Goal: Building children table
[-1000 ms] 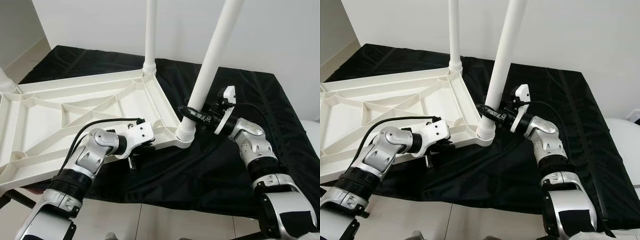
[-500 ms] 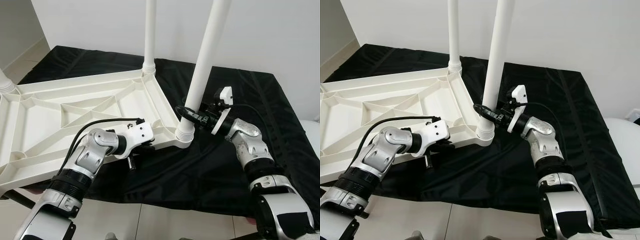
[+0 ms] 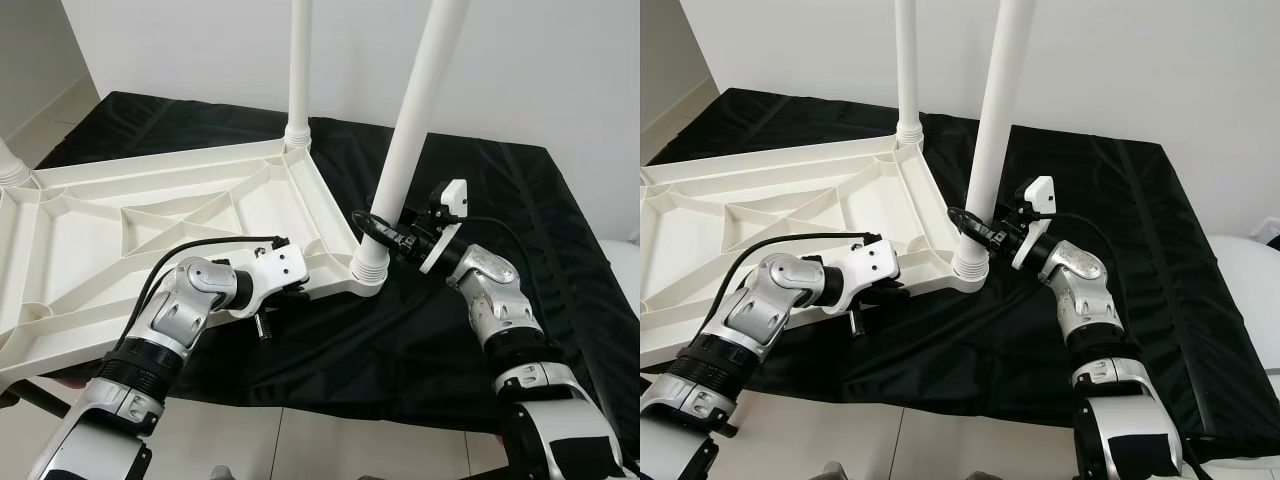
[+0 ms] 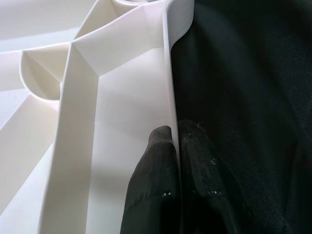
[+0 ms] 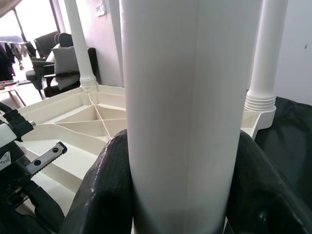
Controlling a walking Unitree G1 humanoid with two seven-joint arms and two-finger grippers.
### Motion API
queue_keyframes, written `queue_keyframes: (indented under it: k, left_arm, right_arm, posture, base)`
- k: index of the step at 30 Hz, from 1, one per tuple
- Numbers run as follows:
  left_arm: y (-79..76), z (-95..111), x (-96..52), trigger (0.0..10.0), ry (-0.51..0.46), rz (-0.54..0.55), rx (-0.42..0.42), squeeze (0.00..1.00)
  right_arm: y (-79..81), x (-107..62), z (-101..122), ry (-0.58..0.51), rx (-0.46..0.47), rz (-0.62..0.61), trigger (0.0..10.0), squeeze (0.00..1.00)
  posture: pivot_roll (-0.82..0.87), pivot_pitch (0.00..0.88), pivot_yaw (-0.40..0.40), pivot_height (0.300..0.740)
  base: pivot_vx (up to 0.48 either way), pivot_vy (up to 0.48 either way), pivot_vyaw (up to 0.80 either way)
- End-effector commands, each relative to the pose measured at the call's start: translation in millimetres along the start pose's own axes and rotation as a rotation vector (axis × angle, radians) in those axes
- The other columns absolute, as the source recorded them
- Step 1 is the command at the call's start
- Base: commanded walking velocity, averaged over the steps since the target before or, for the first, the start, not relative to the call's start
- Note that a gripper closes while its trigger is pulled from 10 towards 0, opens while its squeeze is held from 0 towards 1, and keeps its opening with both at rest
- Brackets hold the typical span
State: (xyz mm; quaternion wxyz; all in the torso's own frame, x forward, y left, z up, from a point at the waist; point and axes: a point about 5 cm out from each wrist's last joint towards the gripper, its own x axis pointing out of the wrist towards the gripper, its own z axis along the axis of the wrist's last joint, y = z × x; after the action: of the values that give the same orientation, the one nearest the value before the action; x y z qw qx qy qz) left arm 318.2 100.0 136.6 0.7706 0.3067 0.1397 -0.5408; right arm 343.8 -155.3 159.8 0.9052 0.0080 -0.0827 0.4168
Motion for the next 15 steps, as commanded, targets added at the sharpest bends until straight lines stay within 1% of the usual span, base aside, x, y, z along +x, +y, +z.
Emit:
queue_keyframes:
  k: [1, 4, 8, 15]
  left_arm:
    - [11.3, 14, -5.3, 10.0, -0.039, 0.118, 0.058, 0.00]
    - [11.5, 14, -5.3, 10.0, -0.040, 0.120, 0.057, 0.00]
    - [11.4, 14, -5.0, 10.0, -0.044, 0.121, 0.053, 0.00]
    - [11.2, 15, -4.5, 10.0, -0.045, 0.120, 0.053, 0.00]
  right_arm:
    - [2.6, -27.0, -47, 0.198, 0.113, -0.103, 10.0, 0.00]
    - [4.2, -28.2, -47, 0.175, 0.109, -0.134, 10.0, 0.00]
    - [10.0, -31.5, -48, 0.130, 0.112, -0.205, 10.0, 0.00]
    - [13.3, -32.6, -46, 0.101, 0.103, -0.251, 10.0, 0.00]
  posture:
    - [0.01, 0.026, -0.018, 0.740]
    - [0.01, 0.027, -0.020, 0.740]
    - [0.00, 0.032, -0.021, 0.740]
    - [0.00, 0.035, -0.022, 0.740]
  base:
    - [0.000, 0.000, 0.00]
    - [0.000, 0.000, 0.00]
    - [0.000, 0.000, 0.00]
    - [0.000, 0.000, 0.00]
